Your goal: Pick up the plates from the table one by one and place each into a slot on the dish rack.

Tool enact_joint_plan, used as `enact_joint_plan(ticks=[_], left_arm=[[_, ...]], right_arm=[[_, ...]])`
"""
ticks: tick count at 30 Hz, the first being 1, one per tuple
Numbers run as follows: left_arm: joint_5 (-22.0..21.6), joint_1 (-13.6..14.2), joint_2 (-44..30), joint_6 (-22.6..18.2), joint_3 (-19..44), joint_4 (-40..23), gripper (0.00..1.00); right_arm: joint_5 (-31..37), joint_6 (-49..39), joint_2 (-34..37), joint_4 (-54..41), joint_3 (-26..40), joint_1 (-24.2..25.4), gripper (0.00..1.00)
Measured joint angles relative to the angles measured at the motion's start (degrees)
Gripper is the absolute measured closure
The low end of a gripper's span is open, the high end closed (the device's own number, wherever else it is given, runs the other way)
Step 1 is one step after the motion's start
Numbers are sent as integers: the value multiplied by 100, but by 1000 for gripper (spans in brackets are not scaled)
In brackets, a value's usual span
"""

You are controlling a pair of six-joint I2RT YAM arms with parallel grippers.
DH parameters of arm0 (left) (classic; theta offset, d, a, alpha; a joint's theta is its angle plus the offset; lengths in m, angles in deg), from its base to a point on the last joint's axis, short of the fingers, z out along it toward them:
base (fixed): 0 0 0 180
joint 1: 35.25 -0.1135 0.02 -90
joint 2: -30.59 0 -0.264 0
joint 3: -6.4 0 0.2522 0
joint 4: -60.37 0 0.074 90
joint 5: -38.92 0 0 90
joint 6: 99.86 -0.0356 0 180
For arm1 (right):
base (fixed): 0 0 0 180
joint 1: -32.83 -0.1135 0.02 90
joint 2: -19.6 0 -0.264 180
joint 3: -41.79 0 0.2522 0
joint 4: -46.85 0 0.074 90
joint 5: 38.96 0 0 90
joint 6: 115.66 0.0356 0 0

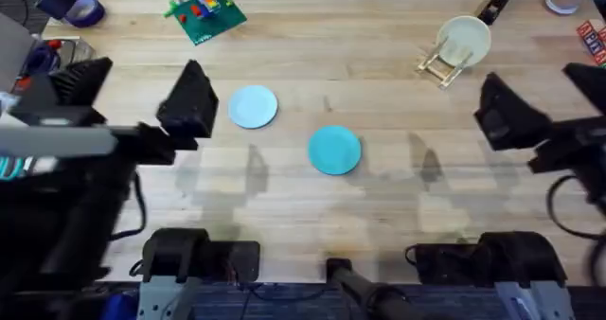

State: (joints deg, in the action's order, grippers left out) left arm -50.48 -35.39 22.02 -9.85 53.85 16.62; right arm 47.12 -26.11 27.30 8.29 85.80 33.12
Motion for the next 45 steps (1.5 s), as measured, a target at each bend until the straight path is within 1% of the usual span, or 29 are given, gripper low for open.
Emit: enact_joint_plan(ticks=[5,13,17,22,24,28,32,39,40,41,42,45], left_arm=[[0,0,-932,94,1114,-753,7],[35,0,-2487,605,2774,-2187,7],[131,0,-3197,691,3517,-2837,7],[262,0,-4020,739,4431,-3704,8],[284,0,-4335,754,4792,-4098,7],[291,0,-4819,758,5292,-4577,8],[304,0,-5089,758,5462,-4631,8],[304,0,-5138,758,5467,-4636,8],[306,0,-5138,791,5467,-4655,39],[307,0,-5138,796,5467,-4687,117],[308,0,-5135,796,5467,-4710,254],[308,0,-5138,798,5467,-4757,712]], right_arm=[[0,-43,961,-849,1055,0,8],[-1,-85,2814,-2105,2723,0,8],[-1,-85,3659,-2715,3506,0,8],[-4,-86,4497,-3371,4220,0,8],[-5,-86,4754,-3623,4427,0,8],[-18,-87,5128,-3916,4706,0,7],[-18,-85,5271,-3913,4749,0,7],[-18,-86,5277,-3915,4751,0,8],[-18,-87,5279,-3914,4751,0,8],[-18,-87,5276,-3916,4751,0,8],[-18,-87,5276,-3914,4751,0,8],[-18,-86,5279,-3912,4751,0,7]])
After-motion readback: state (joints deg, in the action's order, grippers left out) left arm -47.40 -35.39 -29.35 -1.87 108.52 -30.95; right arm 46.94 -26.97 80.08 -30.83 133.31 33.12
